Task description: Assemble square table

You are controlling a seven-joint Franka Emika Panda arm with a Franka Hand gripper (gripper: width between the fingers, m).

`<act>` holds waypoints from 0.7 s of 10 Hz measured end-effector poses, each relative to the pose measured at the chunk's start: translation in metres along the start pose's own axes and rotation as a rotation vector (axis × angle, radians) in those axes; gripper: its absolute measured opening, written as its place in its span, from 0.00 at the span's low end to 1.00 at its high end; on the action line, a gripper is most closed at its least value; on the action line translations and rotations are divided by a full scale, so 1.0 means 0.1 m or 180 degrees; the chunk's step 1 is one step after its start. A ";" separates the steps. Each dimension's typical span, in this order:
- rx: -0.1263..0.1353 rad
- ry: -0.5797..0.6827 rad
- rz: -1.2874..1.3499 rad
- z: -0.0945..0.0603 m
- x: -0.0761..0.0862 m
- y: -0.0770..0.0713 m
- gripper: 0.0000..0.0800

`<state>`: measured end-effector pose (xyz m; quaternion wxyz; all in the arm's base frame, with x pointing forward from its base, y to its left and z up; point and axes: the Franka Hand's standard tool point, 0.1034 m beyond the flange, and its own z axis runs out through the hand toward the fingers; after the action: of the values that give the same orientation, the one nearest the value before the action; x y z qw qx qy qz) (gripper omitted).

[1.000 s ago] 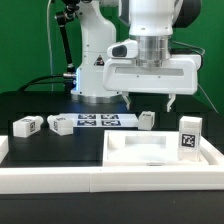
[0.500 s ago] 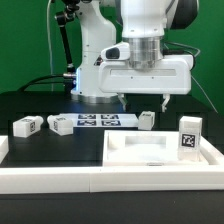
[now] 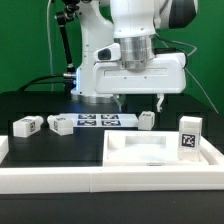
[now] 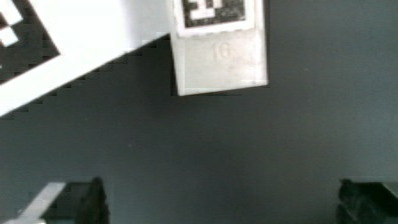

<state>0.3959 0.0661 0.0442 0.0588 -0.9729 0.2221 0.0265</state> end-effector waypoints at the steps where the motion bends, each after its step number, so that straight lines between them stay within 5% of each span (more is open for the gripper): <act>1: 0.0000 0.0009 0.0000 0.00 0.01 0.00 0.81; 3: -0.0031 -0.0398 -0.0089 0.05 -0.11 0.00 0.81; 7: 0.0026 -0.1201 0.0097 0.11 -0.11 0.04 0.81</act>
Offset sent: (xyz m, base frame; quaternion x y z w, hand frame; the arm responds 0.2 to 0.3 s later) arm -0.0034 0.0001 -0.0081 0.0147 -0.1918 -0.0054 0.9813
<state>0.3846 0.0688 0.0336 0.1030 -0.9470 0.2219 0.2084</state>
